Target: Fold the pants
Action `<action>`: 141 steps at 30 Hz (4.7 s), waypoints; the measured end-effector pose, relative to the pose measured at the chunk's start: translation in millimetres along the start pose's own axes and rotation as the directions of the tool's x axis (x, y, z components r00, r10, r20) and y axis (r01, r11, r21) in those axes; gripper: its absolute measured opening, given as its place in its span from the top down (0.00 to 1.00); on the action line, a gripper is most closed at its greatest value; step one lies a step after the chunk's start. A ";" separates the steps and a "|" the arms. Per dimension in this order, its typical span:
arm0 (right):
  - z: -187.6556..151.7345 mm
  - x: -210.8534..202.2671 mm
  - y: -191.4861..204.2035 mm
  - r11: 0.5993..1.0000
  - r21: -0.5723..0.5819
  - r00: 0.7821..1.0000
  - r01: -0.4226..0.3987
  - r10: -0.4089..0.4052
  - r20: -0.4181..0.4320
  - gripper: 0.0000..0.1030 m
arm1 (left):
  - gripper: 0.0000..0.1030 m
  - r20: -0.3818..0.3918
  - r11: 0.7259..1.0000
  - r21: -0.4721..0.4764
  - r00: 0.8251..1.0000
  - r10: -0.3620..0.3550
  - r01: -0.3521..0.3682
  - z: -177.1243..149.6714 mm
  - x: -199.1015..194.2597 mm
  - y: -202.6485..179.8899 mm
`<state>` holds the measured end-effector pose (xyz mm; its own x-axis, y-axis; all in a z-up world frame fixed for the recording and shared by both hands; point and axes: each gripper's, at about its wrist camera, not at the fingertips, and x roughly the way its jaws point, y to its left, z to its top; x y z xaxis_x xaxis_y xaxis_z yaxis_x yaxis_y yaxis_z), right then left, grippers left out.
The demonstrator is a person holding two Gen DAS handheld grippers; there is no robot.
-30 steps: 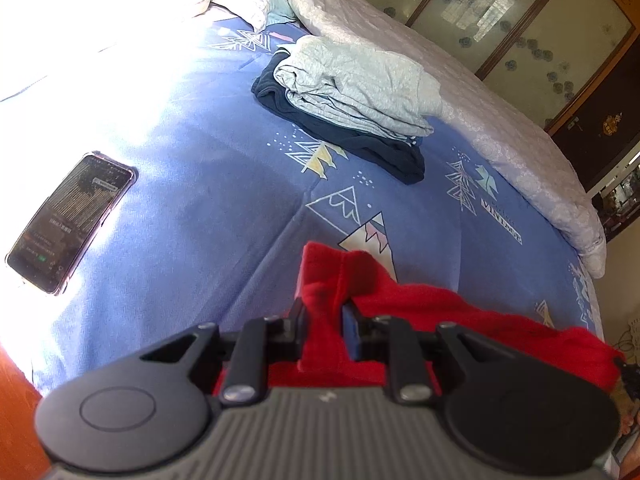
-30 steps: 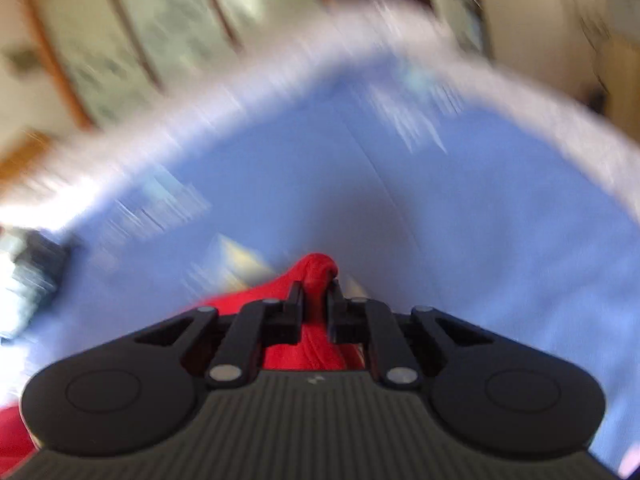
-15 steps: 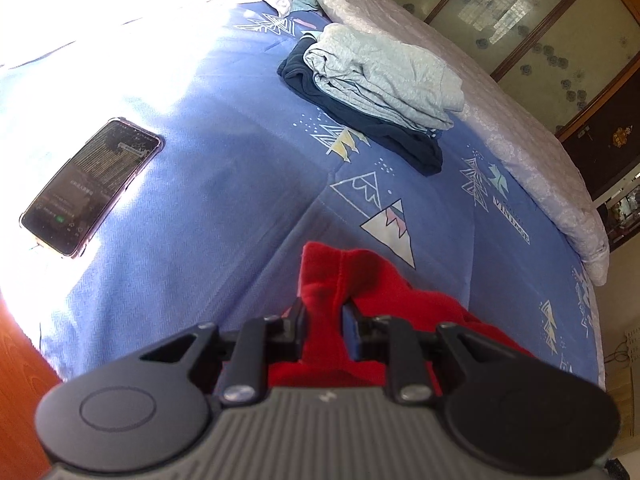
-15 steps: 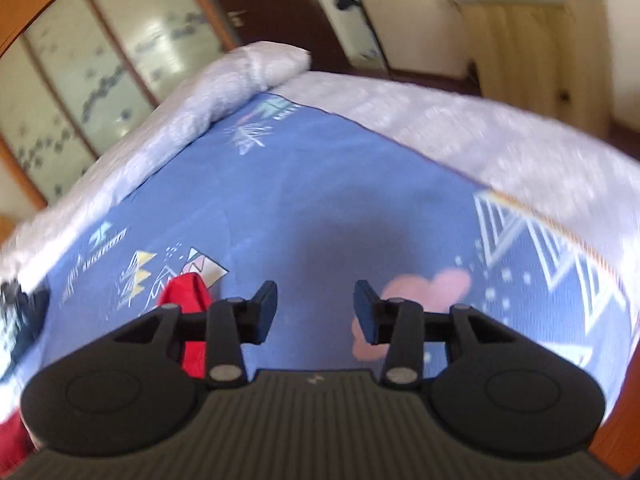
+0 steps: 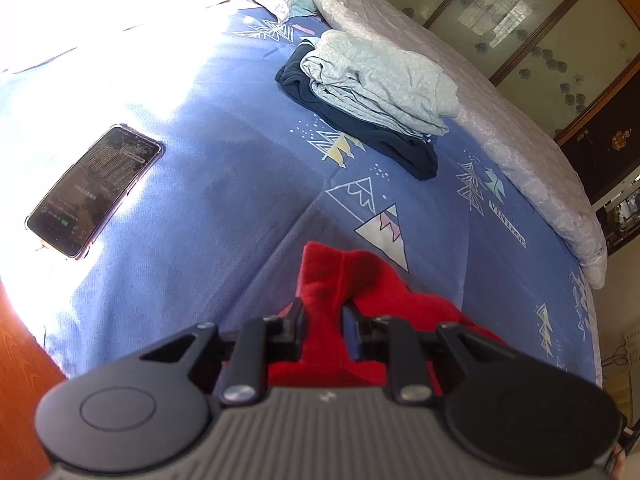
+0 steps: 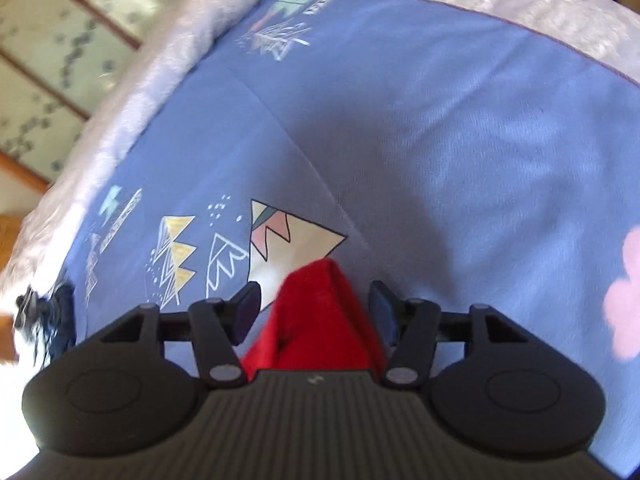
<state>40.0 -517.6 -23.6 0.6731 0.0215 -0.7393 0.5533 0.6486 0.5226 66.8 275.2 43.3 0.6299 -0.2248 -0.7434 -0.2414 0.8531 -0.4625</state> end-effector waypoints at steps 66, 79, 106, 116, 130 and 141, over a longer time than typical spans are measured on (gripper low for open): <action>111.4 25.2 63.1 0.930 -0.318 0.932 0.184 -0.063 0.357 0.80 | 0.78 0.060 0.978 0.198 0.997 0.054 -0.065 115.5 152.6 -141.2; 26.5 -25.6 33.5 0.944 -0.330 0.971 -0.010 0.088 0.220 0.52 | 0.59 -0.017 0.978 0.128 0.985 0.169 -0.166 68.6 127.2 -55.5; -166.3 -86.3 27.4 0.669 -0.730 0.989 0.141 -0.062 0.134 0.88 | 0.95 -0.247 0.979 -0.194 0.963 -0.105 0.057 -69.9 82.7 -1.1; -123.3 -161.6 -5.9 0.493 -0.562 0.706 0.664 -0.165 0.689 0.70 | 0.95 -0.161 0.986 -0.146 0.982 -0.101 0.078 -74.7 44.2 -1.4; -62.8 -146.1 -64.7 0.936 -0.225 0.911 0.271 -0.174 0.375 0.60 | 0.94 -0.209 0.984 -0.166 0.972 -0.104 0.070 -75.1 56.3 4.7; -25.2 -25.7 21.7 0.932 -0.238 0.961 0.275 -0.268 0.062 0.42 | 0.68 -0.201 0.987 -0.152 0.977 -0.077 0.047 -67.3 52.5 12.8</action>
<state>22.4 -484.9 -4.0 0.5292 -0.2001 -0.8245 0.5837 0.7912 0.1826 47.1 242.6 -34.2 0.4856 -0.3801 -0.7872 -0.3207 0.7602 -0.5650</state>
